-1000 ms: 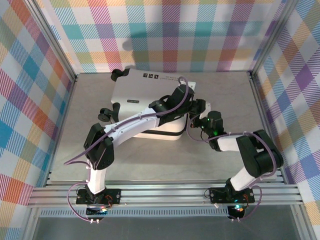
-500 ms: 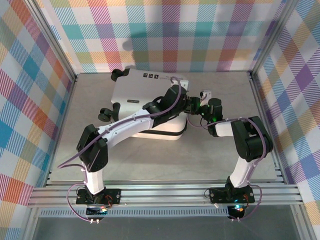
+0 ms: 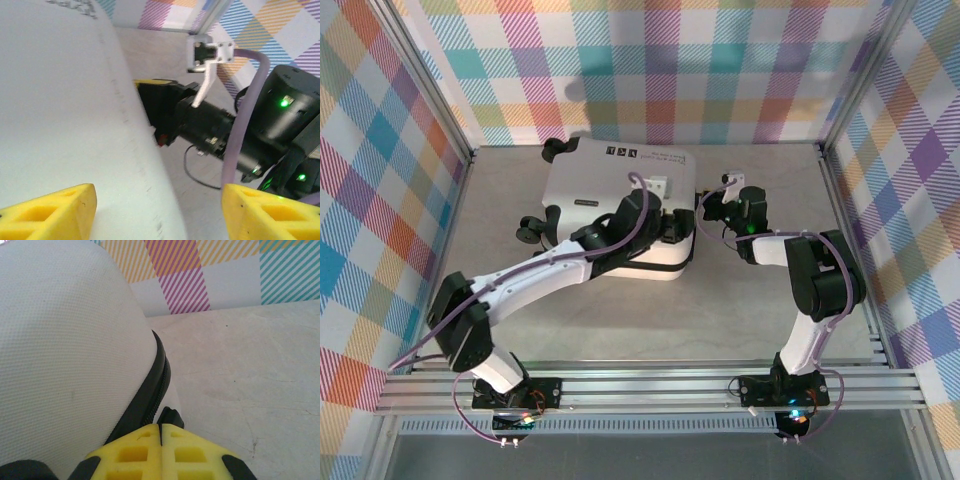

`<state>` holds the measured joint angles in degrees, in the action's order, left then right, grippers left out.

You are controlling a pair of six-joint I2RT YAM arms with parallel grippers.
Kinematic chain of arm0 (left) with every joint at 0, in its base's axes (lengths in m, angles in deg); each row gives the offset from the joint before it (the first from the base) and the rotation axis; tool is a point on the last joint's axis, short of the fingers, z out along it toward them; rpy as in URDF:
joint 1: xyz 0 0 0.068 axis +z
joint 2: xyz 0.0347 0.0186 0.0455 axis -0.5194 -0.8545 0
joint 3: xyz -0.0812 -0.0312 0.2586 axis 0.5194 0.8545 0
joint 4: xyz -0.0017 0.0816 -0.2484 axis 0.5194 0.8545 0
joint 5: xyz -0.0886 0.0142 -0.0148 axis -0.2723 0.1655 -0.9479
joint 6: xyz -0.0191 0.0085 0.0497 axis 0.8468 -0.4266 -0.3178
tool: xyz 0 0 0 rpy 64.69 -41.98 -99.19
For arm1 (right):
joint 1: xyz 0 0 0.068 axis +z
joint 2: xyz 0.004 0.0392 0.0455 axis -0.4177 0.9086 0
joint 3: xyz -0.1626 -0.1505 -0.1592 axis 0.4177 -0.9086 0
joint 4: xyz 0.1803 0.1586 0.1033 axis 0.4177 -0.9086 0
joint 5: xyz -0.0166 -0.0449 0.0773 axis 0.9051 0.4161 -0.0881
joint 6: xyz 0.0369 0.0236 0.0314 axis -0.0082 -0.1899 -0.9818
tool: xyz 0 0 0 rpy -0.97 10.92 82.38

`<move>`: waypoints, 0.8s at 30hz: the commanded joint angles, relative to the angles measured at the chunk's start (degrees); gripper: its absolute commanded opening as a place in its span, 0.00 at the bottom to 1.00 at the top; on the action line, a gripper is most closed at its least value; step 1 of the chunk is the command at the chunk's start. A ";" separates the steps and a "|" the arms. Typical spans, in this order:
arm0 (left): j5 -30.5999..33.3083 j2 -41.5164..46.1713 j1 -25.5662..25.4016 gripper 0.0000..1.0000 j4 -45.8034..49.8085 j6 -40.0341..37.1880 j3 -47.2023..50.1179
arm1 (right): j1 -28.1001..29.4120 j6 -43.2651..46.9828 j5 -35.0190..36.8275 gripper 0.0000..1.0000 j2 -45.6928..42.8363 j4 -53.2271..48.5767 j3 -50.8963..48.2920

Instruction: Pack the luggage

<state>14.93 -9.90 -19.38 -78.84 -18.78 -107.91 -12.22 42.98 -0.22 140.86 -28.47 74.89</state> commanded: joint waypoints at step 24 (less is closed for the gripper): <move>11.25 31.72 16.57 0.80 26.22 3.65 19.54 | -2.98 -1.94 5.73 0.17 -4.08 -9.40 6.68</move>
<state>23.59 19.87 -4.67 -57.83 -15.79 -90.32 -12.74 41.85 1.42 139.97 -35.07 77.99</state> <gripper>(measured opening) 0.794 0.161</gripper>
